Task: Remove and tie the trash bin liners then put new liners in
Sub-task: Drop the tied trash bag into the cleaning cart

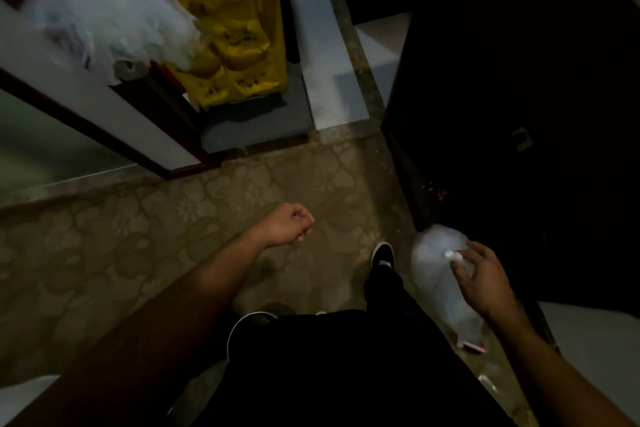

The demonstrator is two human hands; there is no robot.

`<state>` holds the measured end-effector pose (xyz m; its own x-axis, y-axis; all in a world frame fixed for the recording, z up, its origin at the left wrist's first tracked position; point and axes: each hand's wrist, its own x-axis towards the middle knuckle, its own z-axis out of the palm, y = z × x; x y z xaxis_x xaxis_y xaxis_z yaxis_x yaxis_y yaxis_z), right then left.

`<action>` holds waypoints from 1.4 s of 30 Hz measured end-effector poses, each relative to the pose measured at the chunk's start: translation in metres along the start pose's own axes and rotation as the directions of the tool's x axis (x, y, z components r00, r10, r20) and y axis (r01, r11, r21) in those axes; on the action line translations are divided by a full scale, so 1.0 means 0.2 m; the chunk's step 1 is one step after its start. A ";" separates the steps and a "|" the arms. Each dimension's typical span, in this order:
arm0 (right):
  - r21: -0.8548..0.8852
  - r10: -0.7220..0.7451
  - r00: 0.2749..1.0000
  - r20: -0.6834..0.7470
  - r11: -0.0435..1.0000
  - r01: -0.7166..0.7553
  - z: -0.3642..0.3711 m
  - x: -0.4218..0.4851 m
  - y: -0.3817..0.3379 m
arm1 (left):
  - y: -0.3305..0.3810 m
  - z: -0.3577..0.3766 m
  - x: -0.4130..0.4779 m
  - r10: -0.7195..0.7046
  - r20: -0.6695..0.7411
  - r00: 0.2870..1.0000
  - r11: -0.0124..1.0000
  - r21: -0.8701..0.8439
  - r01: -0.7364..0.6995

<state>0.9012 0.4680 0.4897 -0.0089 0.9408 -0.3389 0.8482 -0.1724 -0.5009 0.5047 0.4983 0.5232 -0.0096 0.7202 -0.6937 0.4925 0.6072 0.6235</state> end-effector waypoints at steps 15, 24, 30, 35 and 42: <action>0.164 -0.514 0.748 0.421 0.854 0.494 -0.01 0.97 -0.92 | -0.22 -0.12 -0.12 -0.379 -0.304 0.874 0.921 -0.220 0.322; 0.226 -0.640 0.603 0.476 0.752 0.619 0.07 1.36 -1.56 | -0.30 -0.25 -0.02 -0.524 -0.304 0.796 0.806 -0.479 0.348; 0.144 -0.653 0.617 0.439 0.729 0.670 -0.03 1.62 -1.89 | -0.23 -0.60 0.33 -0.398 -0.256 0.881 0.862 -0.434 0.263; 0.157 -0.680 0.639 0.360 0.719 0.676 -0.12 1.80 -2.17 | -0.05 -0.96 0.64 -0.277 -0.270 0.922 0.907 -0.390 0.158; 0.396 -0.730 0.667 0.147 0.661 0.637 -0.32 1.94 -2.64 | 0.18 -1.37 0.81 -0.226 -0.304 0.925 0.910 -0.404 0.090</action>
<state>0.4841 0.9434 0.6741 -0.7033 0.7106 0.0226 0.3455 0.3694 -0.8627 0.2830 0.7287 0.5322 -0.3848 0.6309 -0.6737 0.0959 0.7533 0.6507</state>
